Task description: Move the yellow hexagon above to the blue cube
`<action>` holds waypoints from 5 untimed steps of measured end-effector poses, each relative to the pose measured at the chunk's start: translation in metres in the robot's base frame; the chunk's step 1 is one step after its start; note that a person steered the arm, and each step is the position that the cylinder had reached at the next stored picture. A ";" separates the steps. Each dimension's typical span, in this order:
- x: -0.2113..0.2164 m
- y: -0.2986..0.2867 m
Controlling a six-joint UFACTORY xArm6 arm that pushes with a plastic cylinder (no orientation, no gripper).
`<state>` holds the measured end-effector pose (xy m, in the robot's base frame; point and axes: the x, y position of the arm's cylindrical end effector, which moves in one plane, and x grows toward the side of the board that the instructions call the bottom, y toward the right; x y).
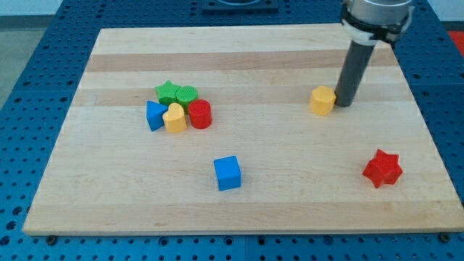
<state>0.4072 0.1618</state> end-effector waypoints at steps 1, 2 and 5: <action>0.000 -0.025; 0.000 -0.047; 0.006 -0.123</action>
<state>0.4132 0.0383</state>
